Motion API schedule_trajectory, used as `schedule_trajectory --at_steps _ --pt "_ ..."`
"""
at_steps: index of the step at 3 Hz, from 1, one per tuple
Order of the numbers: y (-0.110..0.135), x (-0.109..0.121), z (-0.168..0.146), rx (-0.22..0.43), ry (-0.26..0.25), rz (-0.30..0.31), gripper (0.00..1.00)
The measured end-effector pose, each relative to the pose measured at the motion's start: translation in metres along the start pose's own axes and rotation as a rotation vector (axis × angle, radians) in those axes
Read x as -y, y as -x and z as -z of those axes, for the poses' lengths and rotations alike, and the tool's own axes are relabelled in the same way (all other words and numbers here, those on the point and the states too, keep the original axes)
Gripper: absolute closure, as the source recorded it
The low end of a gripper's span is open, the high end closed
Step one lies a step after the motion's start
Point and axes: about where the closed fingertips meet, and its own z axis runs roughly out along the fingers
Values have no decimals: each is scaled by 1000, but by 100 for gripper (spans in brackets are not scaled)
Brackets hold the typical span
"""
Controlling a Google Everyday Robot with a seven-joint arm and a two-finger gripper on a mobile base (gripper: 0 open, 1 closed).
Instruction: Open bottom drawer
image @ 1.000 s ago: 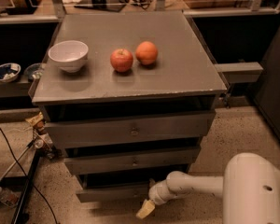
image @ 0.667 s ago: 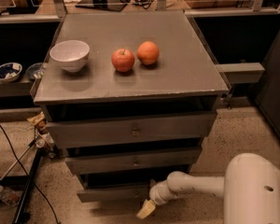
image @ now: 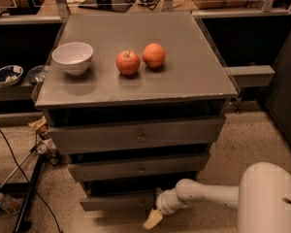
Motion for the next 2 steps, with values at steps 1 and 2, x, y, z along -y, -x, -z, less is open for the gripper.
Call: schedule_trajectory --at_steps 1,2 --pt "-1 -1 -2 -3 7 -4 0" --pt "-1 -3 -2 -9 7 -5 0"
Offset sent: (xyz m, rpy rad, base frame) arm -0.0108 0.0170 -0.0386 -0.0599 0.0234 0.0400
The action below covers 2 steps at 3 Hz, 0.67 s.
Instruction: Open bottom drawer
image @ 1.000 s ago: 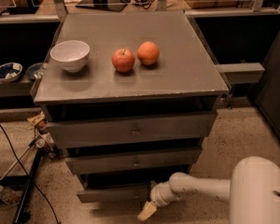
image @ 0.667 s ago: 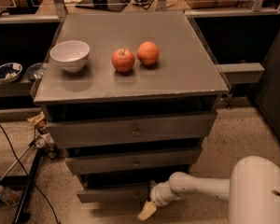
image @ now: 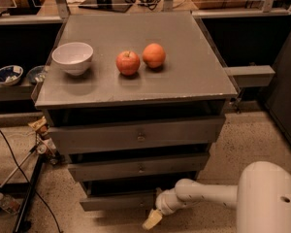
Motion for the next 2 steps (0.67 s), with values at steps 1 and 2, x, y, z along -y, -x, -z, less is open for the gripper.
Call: schedule_trajectory --at_steps 1,2 --pt "3 4 12 5 -52 9 0" --pt "12 17 31 27 -124 27 0"
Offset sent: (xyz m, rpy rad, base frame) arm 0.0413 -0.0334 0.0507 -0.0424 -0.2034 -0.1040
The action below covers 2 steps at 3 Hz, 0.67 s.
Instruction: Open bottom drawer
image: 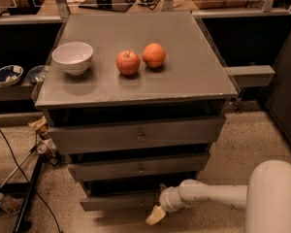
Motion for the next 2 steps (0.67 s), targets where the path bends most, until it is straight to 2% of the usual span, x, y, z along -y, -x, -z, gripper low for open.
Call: schedule_trajectory --at_steps 1,2 --pt "1 2 1 3 -7 1 0" --pt "-2 8 -14 -16 -9 7 0"
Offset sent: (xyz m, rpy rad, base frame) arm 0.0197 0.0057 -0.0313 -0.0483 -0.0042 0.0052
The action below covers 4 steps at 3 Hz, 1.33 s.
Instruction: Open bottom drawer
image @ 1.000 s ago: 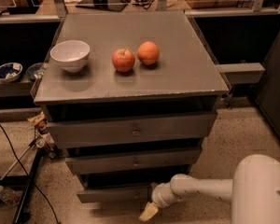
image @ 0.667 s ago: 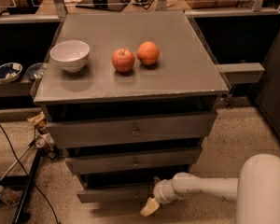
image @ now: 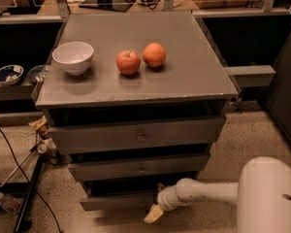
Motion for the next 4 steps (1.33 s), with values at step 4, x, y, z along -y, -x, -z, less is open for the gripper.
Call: schedule_trajectory --at_steps 4 --pt "-12 14 -41 -37 52 19 0"
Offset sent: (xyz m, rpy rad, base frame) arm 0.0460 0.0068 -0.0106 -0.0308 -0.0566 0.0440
